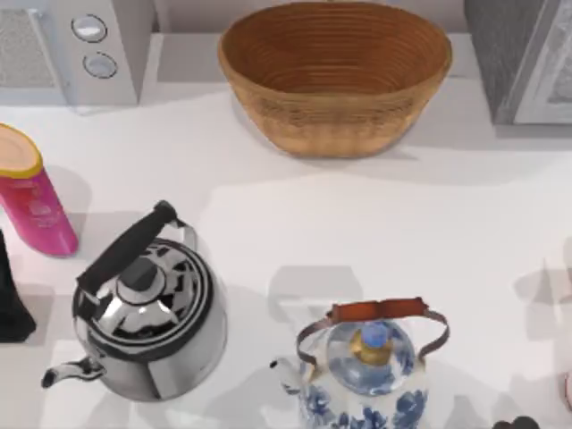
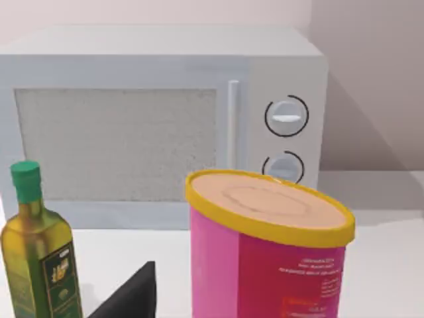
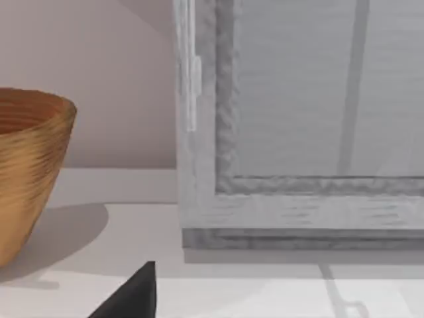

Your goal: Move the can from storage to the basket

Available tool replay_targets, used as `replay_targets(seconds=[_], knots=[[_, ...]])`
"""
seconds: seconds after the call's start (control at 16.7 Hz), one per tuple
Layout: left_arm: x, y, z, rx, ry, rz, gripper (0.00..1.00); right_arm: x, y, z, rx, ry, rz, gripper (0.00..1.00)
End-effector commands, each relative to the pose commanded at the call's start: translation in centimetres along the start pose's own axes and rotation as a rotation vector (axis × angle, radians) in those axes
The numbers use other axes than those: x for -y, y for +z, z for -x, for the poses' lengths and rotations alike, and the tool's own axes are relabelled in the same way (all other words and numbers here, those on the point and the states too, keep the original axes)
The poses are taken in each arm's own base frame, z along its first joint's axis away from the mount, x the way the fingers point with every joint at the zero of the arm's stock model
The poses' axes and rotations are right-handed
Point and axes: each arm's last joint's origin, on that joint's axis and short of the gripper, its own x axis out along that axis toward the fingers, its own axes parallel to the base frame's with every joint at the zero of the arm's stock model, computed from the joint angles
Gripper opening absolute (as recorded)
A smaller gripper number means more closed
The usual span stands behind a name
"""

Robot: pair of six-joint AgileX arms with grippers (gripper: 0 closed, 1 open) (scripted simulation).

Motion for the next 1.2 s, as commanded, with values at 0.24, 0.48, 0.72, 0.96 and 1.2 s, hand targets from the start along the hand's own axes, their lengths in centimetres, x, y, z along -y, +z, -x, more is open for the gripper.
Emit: replay_targets(seconds=[0.24, 0.48, 0.72, 0.96, 1.2], knots=[[0.0, 0.0, 0.0, 0.0, 0.0, 0.0, 1.0, 0.0, 0.7, 0.0, -0.012, -0.004, 0.0, 1.0], [0.0, 0.0, 0.0, 0.0, 0.0, 0.0, 1.0, -0.2, 5.4, -0.4, -0.047, -0.011, 0.001, 1.0], [0.0, 0.0, 0.0, 0.0, 0.0, 0.0, 1.0, -0.7, 13.6, -2.0, -0.05, -0.01, 0.003, 1.0], [0.0, 0.0, 0.0, 0.0, 0.0, 0.0, 1.0, -1.6, 22.6, -5.3, -0.032, -0.004, 0.003, 1.0], [0.0, 0.0, 0.0, 0.0, 0.0, 0.0, 1.0, -2.9, 29.7, -9.5, -0.009, 0.0, 0.001, 1.0]])
